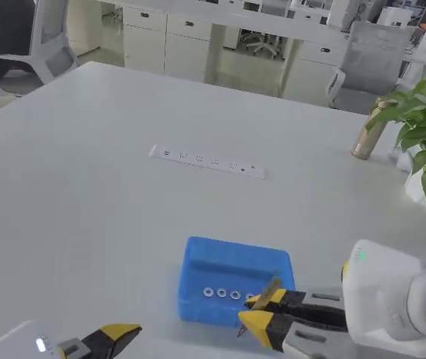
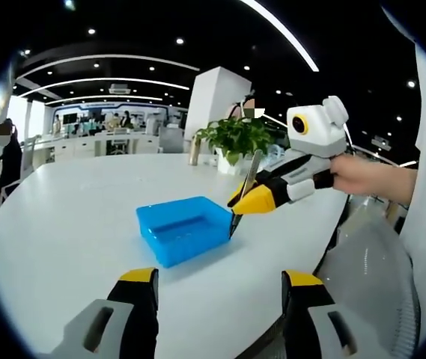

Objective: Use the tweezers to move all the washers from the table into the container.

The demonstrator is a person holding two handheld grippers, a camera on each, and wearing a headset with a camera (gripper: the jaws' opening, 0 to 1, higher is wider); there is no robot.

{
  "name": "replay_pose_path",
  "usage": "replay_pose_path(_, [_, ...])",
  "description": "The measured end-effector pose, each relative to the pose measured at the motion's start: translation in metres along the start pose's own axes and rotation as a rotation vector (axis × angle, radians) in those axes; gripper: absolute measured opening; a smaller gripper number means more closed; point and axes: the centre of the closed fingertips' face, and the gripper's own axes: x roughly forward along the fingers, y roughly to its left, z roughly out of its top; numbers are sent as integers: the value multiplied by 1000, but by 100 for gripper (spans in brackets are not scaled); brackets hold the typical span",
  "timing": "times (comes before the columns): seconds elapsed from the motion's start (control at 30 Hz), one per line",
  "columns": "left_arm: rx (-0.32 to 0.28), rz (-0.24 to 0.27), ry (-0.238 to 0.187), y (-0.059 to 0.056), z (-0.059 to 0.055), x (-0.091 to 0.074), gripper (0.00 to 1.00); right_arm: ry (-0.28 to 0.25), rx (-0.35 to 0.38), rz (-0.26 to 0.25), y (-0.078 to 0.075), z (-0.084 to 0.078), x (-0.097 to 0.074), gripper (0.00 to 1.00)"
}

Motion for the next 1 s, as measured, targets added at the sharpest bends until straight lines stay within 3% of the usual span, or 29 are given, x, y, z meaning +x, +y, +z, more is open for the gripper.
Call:
replay_pose_path(0.13, [33,-56,16,-10,1,0,56,8,13,33,11,-11,-3,4])
replay_pose_path(0.27, [-75,-157,19,-21,4,0,42,40,-6,65,18,-27,-1,4])
replay_pose_path(0.3, [-66,-158,24,-20,4,1,40,47,-19,73,21,-30,-1,4])
replay_pose_path(0.43, [41,-202,74,-26,6,2,32,52,-22,102,29,-37,-2,4])
replay_pose_path(0.5, [73,-256,87,-36,12,3,29,57,-33,116,33,-38,-2,4])
replay_pose_path(0.6, [161,-327,143,-50,16,6,32,94,-102,143,40,-44,-3,4])
replay_pose_path(0.7, [250,-359,165,-59,21,10,24,129,-163,170,46,-51,-2,4])
replay_pose_path(0.8, [262,-402,166,-69,28,13,18,146,-201,199,53,-55,-1,3])
replay_pose_path(1.0, [332,-452,230,-78,28,13,14,175,-267,247,68,-61,-1,4])
